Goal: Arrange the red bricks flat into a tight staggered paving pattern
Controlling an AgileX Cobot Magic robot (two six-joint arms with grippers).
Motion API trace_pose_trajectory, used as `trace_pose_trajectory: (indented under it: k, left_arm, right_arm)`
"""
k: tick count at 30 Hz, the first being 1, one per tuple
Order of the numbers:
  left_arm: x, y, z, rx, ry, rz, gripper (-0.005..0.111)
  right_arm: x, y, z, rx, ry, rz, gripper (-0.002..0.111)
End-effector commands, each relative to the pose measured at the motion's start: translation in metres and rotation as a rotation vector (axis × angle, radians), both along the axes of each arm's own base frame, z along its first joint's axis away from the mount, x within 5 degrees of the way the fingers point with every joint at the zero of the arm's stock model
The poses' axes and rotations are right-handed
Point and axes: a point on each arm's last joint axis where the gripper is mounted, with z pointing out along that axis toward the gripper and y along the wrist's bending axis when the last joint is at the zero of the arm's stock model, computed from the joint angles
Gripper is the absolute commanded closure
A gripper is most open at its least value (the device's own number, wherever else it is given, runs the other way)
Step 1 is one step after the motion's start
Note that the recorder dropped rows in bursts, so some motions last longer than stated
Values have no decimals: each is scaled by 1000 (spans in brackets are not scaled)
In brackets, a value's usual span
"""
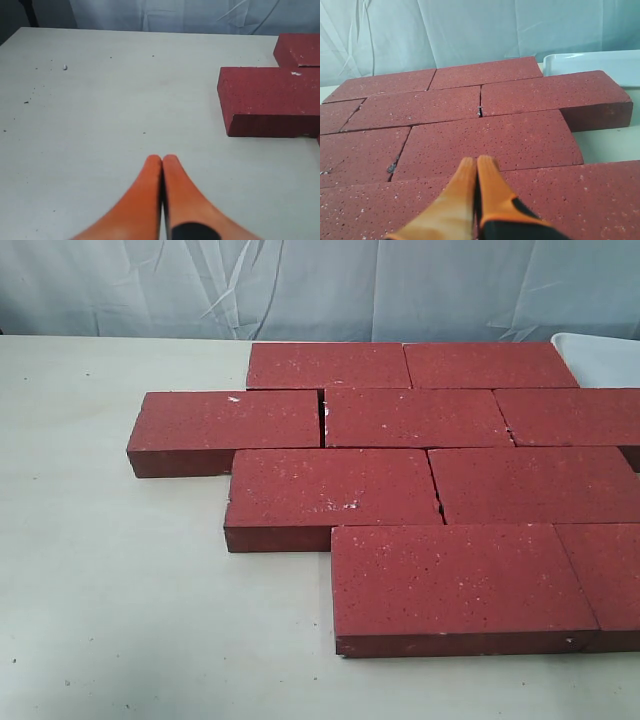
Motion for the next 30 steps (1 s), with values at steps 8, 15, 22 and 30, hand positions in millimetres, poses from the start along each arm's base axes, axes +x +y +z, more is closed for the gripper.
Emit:
trace_pose_trajectory:
  k: [8,15,22,30]
  left_arm:
    - [-31,-1,-32,-4,-160,18,107]
    - [-48,-4,-32,18,-220,-9,107]
    - [-50,-4,-30,20,-247,-9,107]
    - [-50,-4,-30,29,-247,-10,107]
  right_arm:
    - [0,0,1,2,-14,-7,109]
    - [0,0,1,2,-14,-7,109]
    - [0,0,1,2,-14,-7,109]
    - [0,0,1,2,-14,-7,109]
